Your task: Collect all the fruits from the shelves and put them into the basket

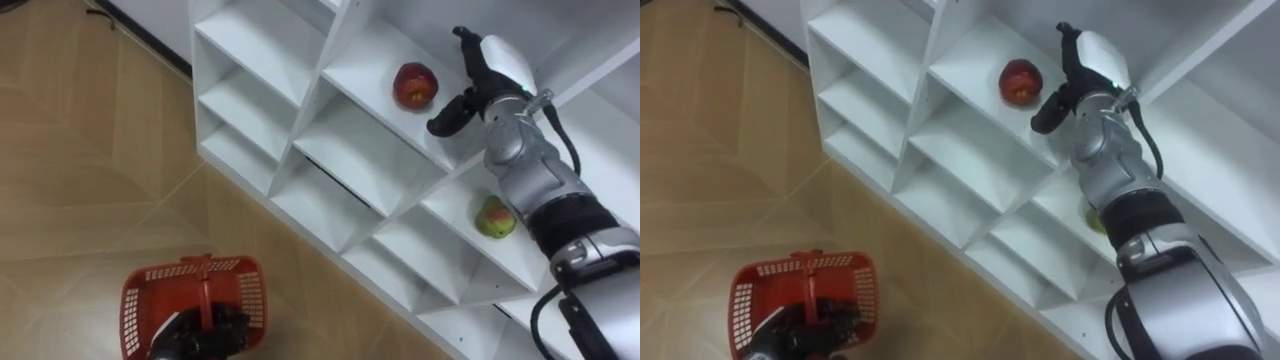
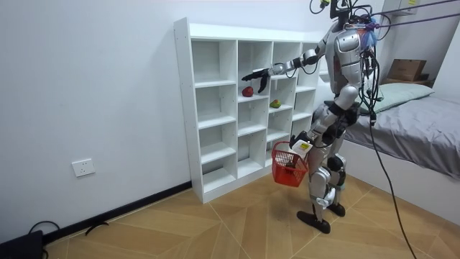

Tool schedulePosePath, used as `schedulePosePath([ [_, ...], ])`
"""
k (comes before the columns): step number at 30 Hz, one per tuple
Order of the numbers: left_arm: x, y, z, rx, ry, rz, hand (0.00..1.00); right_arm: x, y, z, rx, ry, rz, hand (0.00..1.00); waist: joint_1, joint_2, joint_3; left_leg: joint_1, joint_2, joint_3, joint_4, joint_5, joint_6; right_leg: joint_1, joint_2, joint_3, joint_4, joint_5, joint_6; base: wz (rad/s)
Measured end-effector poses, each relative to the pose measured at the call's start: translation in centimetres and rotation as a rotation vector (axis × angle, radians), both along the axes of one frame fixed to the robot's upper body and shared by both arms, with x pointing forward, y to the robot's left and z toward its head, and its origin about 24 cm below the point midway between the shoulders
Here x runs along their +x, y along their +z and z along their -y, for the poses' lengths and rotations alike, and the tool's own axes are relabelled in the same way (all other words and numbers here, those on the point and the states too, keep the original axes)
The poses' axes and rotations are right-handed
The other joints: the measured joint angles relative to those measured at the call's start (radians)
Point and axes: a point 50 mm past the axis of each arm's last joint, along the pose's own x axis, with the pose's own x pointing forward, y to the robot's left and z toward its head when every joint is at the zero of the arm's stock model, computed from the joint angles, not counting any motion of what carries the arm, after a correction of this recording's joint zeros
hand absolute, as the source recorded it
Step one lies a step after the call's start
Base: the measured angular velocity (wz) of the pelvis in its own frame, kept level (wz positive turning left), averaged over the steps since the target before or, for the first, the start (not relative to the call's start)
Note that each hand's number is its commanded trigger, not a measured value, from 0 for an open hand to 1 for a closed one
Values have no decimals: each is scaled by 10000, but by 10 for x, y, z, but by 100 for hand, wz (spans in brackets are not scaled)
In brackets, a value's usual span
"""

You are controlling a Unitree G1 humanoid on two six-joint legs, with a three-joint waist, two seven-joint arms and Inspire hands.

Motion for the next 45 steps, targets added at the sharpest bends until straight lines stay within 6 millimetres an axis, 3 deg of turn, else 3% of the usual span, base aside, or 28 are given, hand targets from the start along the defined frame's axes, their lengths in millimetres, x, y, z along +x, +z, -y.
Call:
schedulePosePath([
  [13,4,-5,3,197,-263,-187,100,2,2,-1,-192,158,208,0,215,70,51,-297,116,165,40,2,-3,-345,35,89,5,38,-60,-3],
  [30,6,-4,2,227,-307,-138,100,4,4,-6,-542,465,246,0,505,65,50,-510,157,238,21,36,-61,-601,101,83,9,98,-147,-1],
  [45,8,-4,-3,335,-289,-115,100,3,2,-9,-1222,736,53,0,537,-186,93,-516,152,242,42,35,-60,-608,98,96,15,107,-150,0],
])
